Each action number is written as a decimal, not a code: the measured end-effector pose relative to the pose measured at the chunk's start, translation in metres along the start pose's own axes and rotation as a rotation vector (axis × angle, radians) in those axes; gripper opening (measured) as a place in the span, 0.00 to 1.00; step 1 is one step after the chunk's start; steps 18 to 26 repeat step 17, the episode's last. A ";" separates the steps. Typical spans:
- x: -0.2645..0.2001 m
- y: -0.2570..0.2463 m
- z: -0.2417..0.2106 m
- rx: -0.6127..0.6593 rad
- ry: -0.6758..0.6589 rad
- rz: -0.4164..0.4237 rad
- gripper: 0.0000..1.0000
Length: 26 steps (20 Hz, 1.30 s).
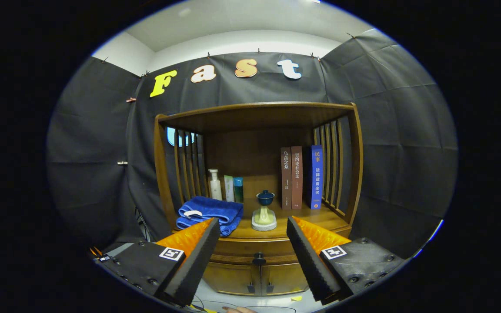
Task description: Pull open the drawer, take out the items inside it, and place them on the countertop above the cabinet.
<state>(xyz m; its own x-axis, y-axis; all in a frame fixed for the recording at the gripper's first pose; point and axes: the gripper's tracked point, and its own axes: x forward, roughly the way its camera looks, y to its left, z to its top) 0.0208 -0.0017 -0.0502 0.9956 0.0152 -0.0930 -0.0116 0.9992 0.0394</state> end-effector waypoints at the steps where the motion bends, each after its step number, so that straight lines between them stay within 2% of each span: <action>1: -0.005 -0.002 0.006 0.003 -0.014 -0.008 0.99; 8: -0.026 -0.006 0.029 -0.008 -0.060 -0.023 0.99; 26: -0.028 -0.001 0.030 -0.032 -0.062 -0.016 0.99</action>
